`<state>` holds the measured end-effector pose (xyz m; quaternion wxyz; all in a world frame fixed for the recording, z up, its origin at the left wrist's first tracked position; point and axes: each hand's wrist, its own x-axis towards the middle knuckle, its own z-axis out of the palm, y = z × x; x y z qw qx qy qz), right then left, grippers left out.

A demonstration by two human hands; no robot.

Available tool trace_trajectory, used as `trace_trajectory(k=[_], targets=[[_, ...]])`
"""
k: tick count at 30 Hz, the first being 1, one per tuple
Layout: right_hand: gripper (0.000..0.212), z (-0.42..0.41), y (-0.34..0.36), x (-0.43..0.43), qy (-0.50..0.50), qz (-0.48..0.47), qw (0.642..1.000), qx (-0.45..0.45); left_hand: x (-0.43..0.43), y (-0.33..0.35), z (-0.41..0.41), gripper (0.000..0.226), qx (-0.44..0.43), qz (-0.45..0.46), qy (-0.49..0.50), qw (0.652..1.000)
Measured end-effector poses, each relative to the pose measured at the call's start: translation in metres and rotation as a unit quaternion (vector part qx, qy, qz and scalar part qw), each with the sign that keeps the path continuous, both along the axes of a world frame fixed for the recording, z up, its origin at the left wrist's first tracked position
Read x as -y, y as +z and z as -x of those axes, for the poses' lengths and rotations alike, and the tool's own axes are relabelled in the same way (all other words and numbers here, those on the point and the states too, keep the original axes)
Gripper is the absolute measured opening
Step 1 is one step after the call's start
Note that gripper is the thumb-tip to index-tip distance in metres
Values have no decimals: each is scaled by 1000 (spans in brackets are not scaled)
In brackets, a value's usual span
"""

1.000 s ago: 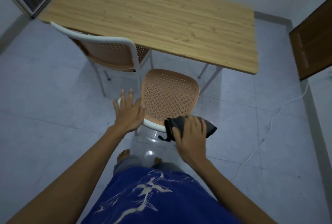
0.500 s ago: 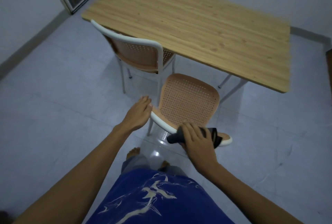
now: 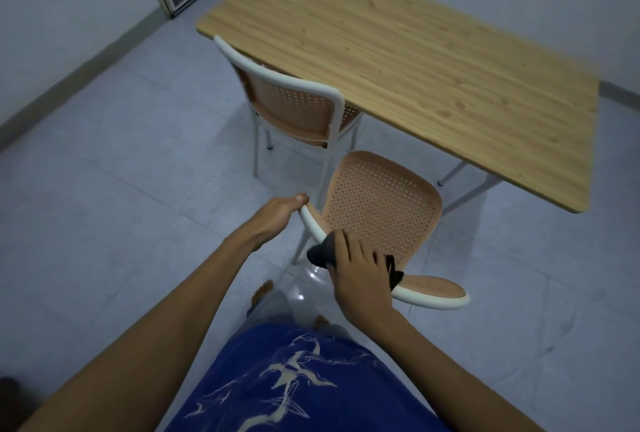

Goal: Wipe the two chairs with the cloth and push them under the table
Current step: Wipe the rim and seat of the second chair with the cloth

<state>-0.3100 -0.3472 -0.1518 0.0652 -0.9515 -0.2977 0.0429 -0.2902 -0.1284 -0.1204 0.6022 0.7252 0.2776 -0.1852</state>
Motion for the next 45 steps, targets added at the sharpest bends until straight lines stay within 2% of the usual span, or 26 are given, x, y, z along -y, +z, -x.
trace_trajectory(k=[6, 11, 13, 15, 17, 19, 21, 23, 24, 26, 29, 32, 35, 38, 41, 43, 45], targets=[[51, -30, 9, -84, -36, -12, 995, -87, -24, 0, -8, 42, 8, 72, 23, 997], [47, -62, 16, -132, -50, 62, 984, -157, -49, -3, -16, 47, -6, 57, 52, 997], [38, -84, 13, -152, -33, 119, 972, -202, -59, -4, -19, 48, -4, 54, 65, 996], [22, -108, 6, -170, -18, 175, 947, -269, -67, -5, -20, 48, -8, 39, 68, 997], [19, -129, 0, -183, -48, 176, 915, -361, -72, -6, -18, 49, -13, 24, 62, 998], [25, -148, -5, -180, -143, 90, 874, -456, -75, -10, -14, 50, -19, 14, 50, 998], [25, -160, -14, -160, -239, -3, 813, -531, -73, -14, -11, 49, -32, 7, 34, 999], [36, -161, -22, -132, -287, -58, 765, -573, -65, -13, -9, 42, -44, -4, 20, 999], [45, -158, -32, -116, -294, -61, 754, -584, -59, -14, -10, 42, -48, -2, 16, 999], [46, -147, -31, -92, -248, -33, 782, -571, -47, -15, -10, 52, -44, 3, 8, 999], [21, -128, -4, -64, -148, -31, 840, -521, -25, -10, -14, 46, -15, -6, -26, 1000], [17, -106, 30, -65, -128, -137, 833, -520, -9, -9, -15, 48, 2, -12, -34, 999], [21, -99, 25, -83, -149, -206, 828, -499, 0, -8, -12, 52, 2, -51, -29, 998], [53, -111, -8, -72, -144, -119, 818, -544, 14, -2, -8, 52, 31, -94, -58, 993], [61, -116, -23, -39, -153, -1, 798, -583, 26, -3, -3, 56, 69, -148, -87, 983], [59, -111, -10, -15, -134, 79, 824, -545, 37, -4, -3, 55, 95, -178, -99, 975], [58, -108, -4, 0, -117, 108, 844, -512, 49, -3, -4, 50, 135, -205, -100, 964]])
